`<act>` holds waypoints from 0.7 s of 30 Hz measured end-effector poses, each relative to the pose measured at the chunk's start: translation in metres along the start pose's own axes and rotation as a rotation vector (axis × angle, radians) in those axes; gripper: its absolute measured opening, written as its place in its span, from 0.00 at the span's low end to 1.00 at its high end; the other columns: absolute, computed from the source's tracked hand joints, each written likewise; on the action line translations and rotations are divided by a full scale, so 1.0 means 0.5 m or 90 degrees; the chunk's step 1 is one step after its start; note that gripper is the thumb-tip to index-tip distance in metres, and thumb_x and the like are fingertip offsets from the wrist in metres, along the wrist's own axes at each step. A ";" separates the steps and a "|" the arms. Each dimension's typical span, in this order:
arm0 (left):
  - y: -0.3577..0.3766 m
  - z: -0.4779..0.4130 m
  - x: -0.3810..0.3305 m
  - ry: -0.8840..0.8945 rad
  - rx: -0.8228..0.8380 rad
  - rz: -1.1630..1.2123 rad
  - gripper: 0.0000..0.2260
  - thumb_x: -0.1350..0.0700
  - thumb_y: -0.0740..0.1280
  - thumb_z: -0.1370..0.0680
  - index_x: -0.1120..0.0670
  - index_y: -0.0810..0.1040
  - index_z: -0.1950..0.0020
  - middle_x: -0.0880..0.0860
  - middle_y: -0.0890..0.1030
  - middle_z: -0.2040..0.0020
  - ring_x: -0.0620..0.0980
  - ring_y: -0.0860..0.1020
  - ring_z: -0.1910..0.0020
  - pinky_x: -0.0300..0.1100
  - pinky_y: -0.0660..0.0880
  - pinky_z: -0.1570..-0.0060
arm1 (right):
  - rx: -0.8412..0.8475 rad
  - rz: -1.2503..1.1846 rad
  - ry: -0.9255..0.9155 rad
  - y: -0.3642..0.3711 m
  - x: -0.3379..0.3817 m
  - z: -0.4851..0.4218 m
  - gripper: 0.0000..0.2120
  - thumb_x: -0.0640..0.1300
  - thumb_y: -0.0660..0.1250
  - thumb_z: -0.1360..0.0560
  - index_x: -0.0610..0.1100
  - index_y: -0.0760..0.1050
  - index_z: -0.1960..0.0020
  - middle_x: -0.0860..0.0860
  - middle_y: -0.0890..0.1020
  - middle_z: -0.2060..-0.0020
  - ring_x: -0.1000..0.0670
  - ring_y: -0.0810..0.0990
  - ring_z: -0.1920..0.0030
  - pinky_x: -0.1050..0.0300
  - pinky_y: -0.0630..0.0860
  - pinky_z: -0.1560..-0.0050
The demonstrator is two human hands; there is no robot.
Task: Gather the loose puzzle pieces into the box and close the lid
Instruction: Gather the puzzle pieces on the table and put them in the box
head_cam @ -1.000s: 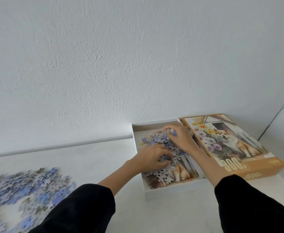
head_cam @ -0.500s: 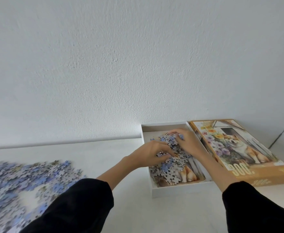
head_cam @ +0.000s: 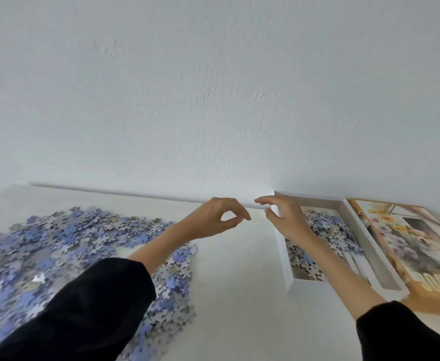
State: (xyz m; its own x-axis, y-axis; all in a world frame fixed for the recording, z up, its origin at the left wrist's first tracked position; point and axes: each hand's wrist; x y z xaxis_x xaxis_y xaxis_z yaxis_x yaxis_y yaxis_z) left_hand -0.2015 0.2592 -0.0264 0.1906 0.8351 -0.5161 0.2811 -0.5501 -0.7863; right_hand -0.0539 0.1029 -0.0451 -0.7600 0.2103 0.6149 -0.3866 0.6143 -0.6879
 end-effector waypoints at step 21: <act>-0.352 0.647 0.309 -0.399 -0.056 -0.200 0.40 0.23 0.44 0.33 0.45 0.69 0.32 0.50 0.66 0.31 0.49 0.65 0.32 0.52 0.62 0.32 | 0.142 0.163 0.137 0.392 0.247 0.044 0.23 0.58 0.59 0.24 0.53 0.65 0.31 0.48 0.65 0.30 0.47 0.60 0.29 0.48 0.58 0.31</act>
State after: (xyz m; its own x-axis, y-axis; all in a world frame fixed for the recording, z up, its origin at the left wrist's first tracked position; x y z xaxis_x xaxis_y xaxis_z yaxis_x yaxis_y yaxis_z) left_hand -0.5258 0.4867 -0.0776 -0.4824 0.7853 -0.3881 0.3142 -0.2585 -0.9135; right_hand -0.2351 0.2325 -0.1123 -0.7290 0.5044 0.4628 -0.3206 0.3458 -0.8818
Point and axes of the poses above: each hand's wrist, its own z-axis away from the middle knuckle, its own y-axis out of the palm, x = y × z
